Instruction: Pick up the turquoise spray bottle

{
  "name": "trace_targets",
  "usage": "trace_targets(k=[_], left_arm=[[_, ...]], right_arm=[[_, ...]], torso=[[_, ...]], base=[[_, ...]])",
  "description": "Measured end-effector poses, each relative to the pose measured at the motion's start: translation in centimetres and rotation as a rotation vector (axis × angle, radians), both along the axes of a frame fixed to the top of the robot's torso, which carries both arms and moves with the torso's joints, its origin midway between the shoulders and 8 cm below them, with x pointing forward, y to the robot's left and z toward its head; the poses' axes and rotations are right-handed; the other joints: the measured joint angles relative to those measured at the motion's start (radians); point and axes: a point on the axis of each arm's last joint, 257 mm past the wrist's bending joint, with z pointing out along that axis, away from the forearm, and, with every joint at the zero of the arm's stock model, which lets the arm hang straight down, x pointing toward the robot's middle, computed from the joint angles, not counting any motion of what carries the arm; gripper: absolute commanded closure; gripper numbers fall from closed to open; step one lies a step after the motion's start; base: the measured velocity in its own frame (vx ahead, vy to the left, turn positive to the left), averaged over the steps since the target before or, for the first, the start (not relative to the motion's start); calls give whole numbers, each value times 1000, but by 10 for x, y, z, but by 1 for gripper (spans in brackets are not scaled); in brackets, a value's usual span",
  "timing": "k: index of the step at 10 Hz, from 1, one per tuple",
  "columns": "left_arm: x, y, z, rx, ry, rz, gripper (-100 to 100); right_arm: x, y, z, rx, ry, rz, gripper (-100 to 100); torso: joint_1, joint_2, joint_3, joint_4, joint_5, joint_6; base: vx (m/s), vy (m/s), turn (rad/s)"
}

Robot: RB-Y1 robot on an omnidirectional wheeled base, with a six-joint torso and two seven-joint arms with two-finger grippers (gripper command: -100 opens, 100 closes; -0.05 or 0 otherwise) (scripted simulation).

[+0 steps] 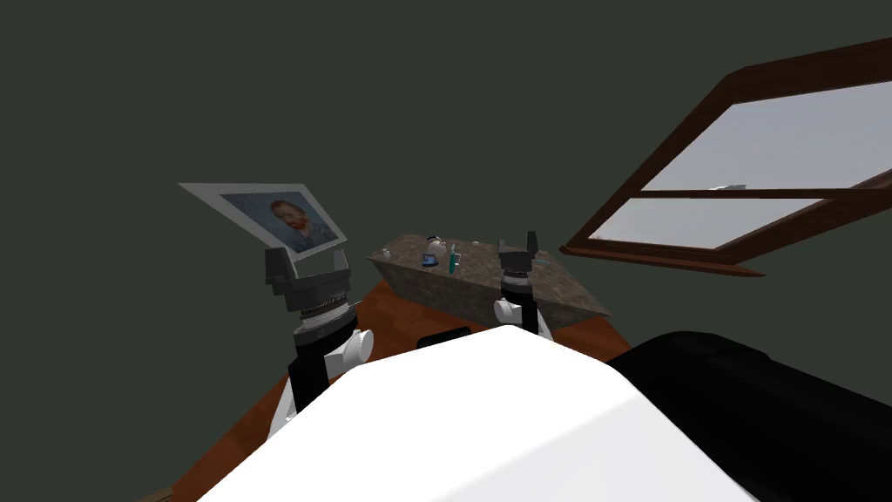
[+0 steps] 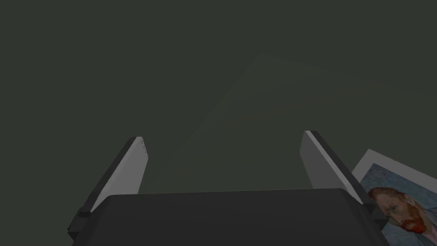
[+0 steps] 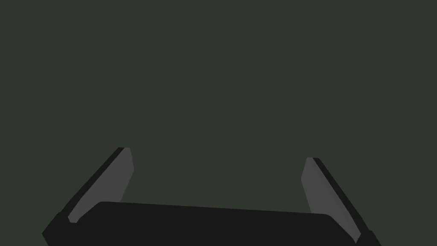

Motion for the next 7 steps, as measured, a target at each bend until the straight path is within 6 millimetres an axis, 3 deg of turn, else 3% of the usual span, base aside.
trace_targets(k=[3,7], left_arm=[[0,0,0,0,0,0,0],[0,0,0,0,0,0,0]], right_arm=[[6,2,-10,-93,55,2,-100],[19,-10,-45,-241,191,-56,-100]], torso=[[4,-1,0,0,1,0],[9,-2,-1,-1,2,0]], base=[[9,78,-2],[30,144,-8]])
